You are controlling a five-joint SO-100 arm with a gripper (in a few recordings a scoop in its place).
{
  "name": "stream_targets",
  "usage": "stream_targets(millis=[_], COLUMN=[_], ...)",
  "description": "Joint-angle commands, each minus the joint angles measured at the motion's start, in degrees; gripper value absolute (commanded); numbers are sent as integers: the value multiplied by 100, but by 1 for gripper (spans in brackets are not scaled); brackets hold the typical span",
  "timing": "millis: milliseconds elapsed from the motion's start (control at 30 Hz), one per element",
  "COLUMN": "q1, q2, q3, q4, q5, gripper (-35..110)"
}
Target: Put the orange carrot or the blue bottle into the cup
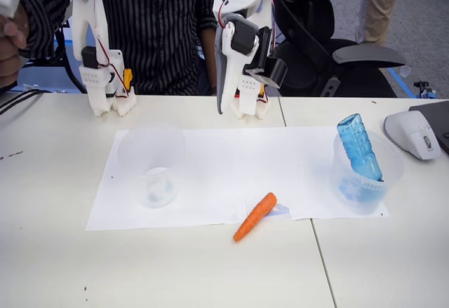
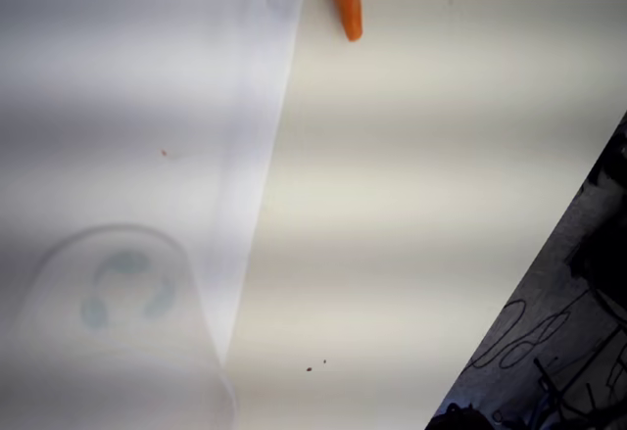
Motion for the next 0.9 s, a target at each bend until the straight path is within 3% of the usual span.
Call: stream_targets(millis=[0, 867], q1=[-149, -299], q2=[35, -1635], q3=[-545, -545], q4=[18, -255], q5=[-255, -492], gripper=[6, 19])
